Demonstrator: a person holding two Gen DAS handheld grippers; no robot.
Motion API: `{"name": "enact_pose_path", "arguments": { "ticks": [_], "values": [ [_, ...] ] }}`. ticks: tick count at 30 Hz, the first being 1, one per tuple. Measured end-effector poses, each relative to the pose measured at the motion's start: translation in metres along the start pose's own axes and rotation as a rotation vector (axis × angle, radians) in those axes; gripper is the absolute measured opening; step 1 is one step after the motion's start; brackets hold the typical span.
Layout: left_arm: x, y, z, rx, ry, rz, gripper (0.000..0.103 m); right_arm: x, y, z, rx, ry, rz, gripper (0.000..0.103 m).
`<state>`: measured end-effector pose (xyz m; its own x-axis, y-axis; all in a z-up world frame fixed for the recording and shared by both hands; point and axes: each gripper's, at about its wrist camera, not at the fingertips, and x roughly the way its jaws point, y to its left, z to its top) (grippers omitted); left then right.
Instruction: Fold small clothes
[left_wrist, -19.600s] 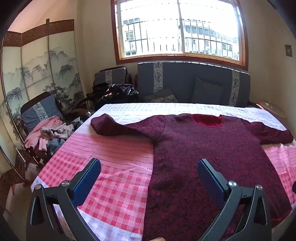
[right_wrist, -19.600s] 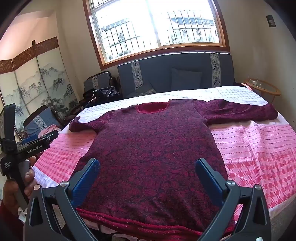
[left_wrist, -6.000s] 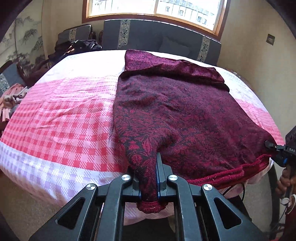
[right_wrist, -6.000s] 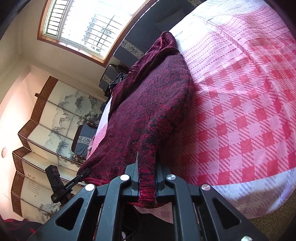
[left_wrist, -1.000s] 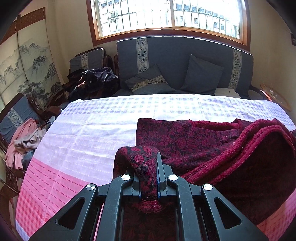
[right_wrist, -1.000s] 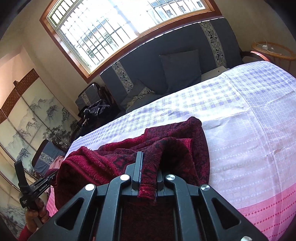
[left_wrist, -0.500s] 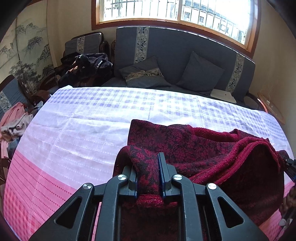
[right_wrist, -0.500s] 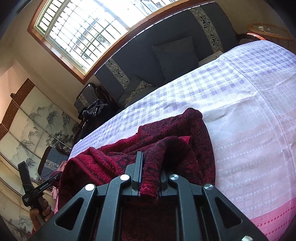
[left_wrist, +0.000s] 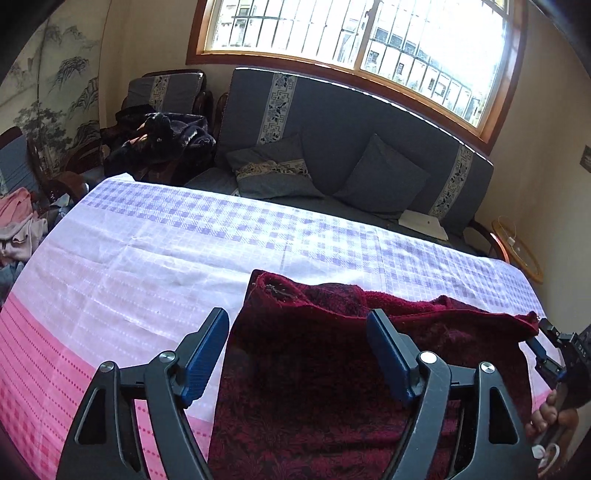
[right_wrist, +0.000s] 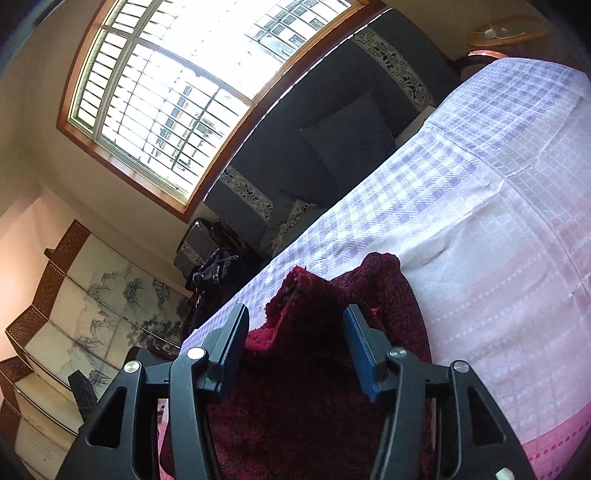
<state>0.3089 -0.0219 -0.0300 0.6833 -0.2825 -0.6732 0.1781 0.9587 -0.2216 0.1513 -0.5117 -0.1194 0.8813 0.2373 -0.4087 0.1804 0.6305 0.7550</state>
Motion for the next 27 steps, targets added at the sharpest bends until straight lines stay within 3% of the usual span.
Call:
{"name": "enact_pose_path", "arguments": {
  "ticks": [7, 16, 22, 25, 26, 27],
  "values": [
    [-0.01, 0.002, -0.002, 0.071, -0.03, 0.082, 0.081, -0.017, 0.009, -0.008, -0.084, 0.011, -0.016, 0.052],
    [-0.031, 0.045, -0.068, 0.095, 0.033, 0.105, 0.081, -0.076, -0.006, -0.054, -0.246, 0.069, -0.169, 0.052],
    [-0.049, 0.073, -0.105, 0.071, 0.084, 0.035, 0.081, -0.091, -0.022, -0.077, -0.241, 0.134, -0.186, 0.052],
    [-0.052, 0.077, -0.116, 0.097, 0.112, -0.052, 0.081, -0.088, -0.024, -0.086, -0.226, 0.168, -0.163, 0.052],
    [-0.051, 0.077, -0.119, 0.113, 0.125, -0.083, 0.081, -0.086, -0.024, -0.09, -0.223, 0.181, -0.149, 0.05],
    [-0.051, 0.077, -0.121, 0.123, 0.127, -0.093, 0.081, -0.084, -0.023, -0.093, -0.227, 0.195, -0.14, 0.041]
  ]
}}
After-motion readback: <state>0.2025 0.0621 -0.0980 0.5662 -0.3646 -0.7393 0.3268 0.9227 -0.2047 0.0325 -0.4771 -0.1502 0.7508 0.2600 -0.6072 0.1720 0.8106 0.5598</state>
